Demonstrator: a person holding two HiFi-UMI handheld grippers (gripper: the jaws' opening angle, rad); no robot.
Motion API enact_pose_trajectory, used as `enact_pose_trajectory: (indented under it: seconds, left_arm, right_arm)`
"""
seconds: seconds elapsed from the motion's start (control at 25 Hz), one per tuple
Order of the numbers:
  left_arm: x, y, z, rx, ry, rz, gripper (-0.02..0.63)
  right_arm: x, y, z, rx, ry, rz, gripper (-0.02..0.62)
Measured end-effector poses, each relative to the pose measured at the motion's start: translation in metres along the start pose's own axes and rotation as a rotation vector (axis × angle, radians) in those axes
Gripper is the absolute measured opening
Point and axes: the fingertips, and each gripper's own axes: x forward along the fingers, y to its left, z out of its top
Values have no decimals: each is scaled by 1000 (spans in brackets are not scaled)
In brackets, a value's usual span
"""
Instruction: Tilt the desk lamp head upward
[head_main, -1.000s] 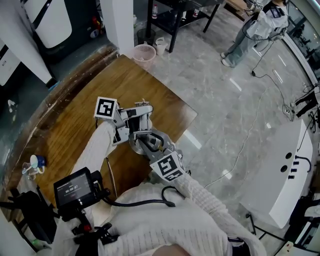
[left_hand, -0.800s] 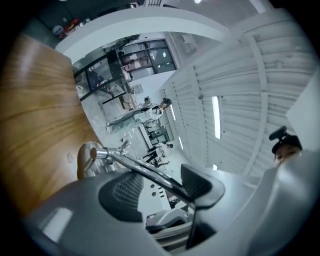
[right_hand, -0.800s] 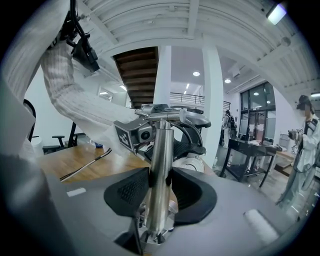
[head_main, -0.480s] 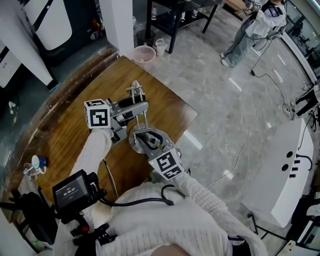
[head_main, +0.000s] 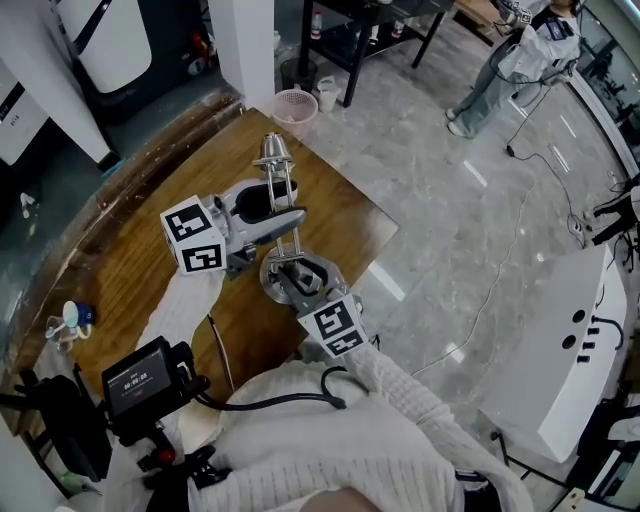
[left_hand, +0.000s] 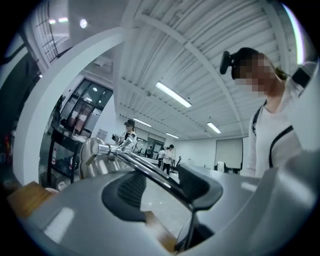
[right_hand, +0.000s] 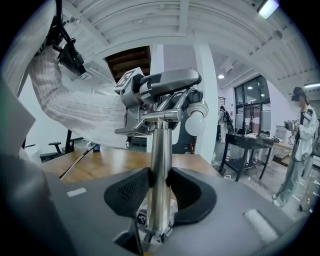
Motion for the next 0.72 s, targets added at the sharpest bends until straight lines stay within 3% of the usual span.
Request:
enact_pose_trajectory:
  seconds: [0.36, 0.72]
  left_arm:
    - [-1, -28, 13, 355, -24, 0, 196]
    - [-5, -46, 11, 545, -33, 10, 201]
  right_arm:
    - [5, -5, -2, 24, 2, -1, 130]
    - [7, -4, -4, 43, 3, 2, 129]
